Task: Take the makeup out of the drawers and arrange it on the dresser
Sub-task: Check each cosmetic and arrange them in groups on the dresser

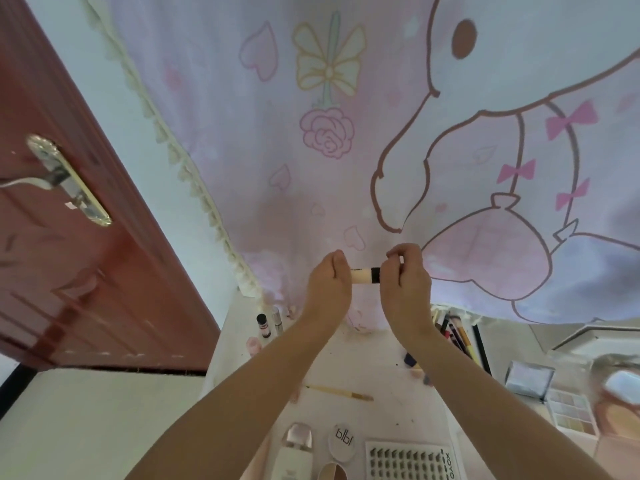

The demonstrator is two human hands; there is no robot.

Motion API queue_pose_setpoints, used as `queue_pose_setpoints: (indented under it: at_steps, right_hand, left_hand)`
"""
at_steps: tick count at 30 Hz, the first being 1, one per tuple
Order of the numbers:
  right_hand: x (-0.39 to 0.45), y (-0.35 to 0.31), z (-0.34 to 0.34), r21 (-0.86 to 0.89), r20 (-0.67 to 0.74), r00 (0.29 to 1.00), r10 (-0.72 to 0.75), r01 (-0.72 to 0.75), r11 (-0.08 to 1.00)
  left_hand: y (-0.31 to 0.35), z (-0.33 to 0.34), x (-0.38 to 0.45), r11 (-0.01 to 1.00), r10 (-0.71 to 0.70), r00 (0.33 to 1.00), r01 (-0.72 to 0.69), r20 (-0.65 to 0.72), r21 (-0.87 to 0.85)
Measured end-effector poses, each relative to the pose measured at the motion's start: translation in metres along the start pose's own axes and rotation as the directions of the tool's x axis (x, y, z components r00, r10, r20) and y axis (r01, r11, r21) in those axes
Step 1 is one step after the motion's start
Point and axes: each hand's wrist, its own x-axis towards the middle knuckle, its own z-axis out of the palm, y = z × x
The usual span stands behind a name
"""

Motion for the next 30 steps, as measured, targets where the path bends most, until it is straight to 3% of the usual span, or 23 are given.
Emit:
queue_pose_setpoints:
  at_steps: [4, 8, 10, 11, 12, 13, 14, 15, 16, 17, 18, 21, 25, 27, 29, 30]
  right_hand:
    - [-0.006, 0.001, -0.002, -0.050, -0.013, 0.991, -0.137, 0.136, 0.989]
    - [-0.004, 0.004, -0.010, -0.163, 0.032, 0.952, -0.305, 0.306, 0.938]
    - [0.000, 0.001, -0.015, -0.195, 0.084, 0.932, -0.353, 0.363, 0.911]
    - [0.002, 0.001, -0.015, -0.214, 0.105, 0.945, -0.310, 0.326, 0.921]
    - [0.006, 0.002, -0.014, -0.205, 0.121, 0.973, -0.197, 0.219, 0.954]
    - [0.012, 0.000, -0.012, -0.139, 0.119, 0.993, 0.014, 0.003, 0.990]
    - [0.019, -0.004, -0.010, -0.026, 0.137, 0.948, 0.287, -0.286, 0.958]
    - [0.026, -0.007, -0.009, 0.064, 0.192, 0.837, 0.512, -0.532, 0.845]
    - [0.032, -0.011, -0.010, 0.095, 0.262, 0.728, 0.634, -0.673, 0.733]
    - [0.037, -0.012, -0.010, 0.067, 0.309, 0.672, 0.674, -0.722, 0.689]
    - [0.040, -0.012, -0.010, 0.037, 0.334, 0.659, 0.674, -0.723, 0.690]
    - [0.041, -0.013, -0.006, -0.057, 0.278, 0.785, 0.553, -0.561, 0.826]
    - [0.037, -0.011, -0.005, -0.148, 0.188, 0.957, 0.221, -0.195, 0.970]
    - [0.030, -0.011, -0.009, -0.183, 0.216, 0.976, 0.016, 0.024, 0.983]
    - [0.027, -0.015, -0.017, -0.180, 0.287, 0.938, -0.193, 0.250, 0.951]
    - [0.028, -0.019, -0.021, -0.162, 0.311, 0.913, -0.264, 0.324, 0.932]
  left_hand:
    - [0.012, -0.007, 0.001, 0.973, -0.230, 0.956, 0.231, 0.183, 0.014]
    - [0.020, -0.013, -0.004, 0.859, -0.464, 0.804, 0.511, 0.371, -0.033]
    - [0.021, -0.013, -0.006, 0.809, -0.502, 0.764, 0.581, 0.404, -0.094]
    - [0.020, -0.012, -0.006, 0.817, -0.486, 0.785, 0.564, 0.384, -0.118]
    - [0.019, -0.009, -0.006, 0.854, -0.442, 0.832, 0.504, 0.336, -0.126]
    - [0.017, -0.005, -0.006, 0.908, -0.365, 0.892, 0.404, 0.268, -0.108]
    - [0.014, -0.002, -0.006, 0.959, -0.261, 0.945, 0.277, 0.196, -0.061]
    - [0.013, 0.002, -0.007, 0.990, -0.141, 0.981, 0.143, 0.136, -0.003]
    - [0.011, 0.004, -0.008, 0.998, -0.026, 0.995, 0.021, 0.097, 0.050]
    - [0.010, 0.005, -0.009, 0.993, 0.066, 0.995, -0.073, 0.075, 0.095]
    - [0.009, 0.005, -0.008, 0.981, 0.127, 0.990, -0.135, 0.066, 0.140]
    - [0.007, 0.002, -0.003, 0.954, 0.147, 0.986, -0.163, 0.082, 0.252]
    - [0.012, -0.001, 0.002, 0.968, 0.015, 0.995, -0.040, 0.103, 0.246]
    - [0.014, 0.000, 0.002, 0.976, -0.175, 0.978, 0.157, 0.113, 0.151]
    - [0.016, -0.002, -0.001, 0.930, -0.361, 0.913, 0.367, 0.192, 0.002]
    - [0.017, -0.003, -0.003, 0.916, -0.378, 0.894, 0.399, 0.240, -0.042]
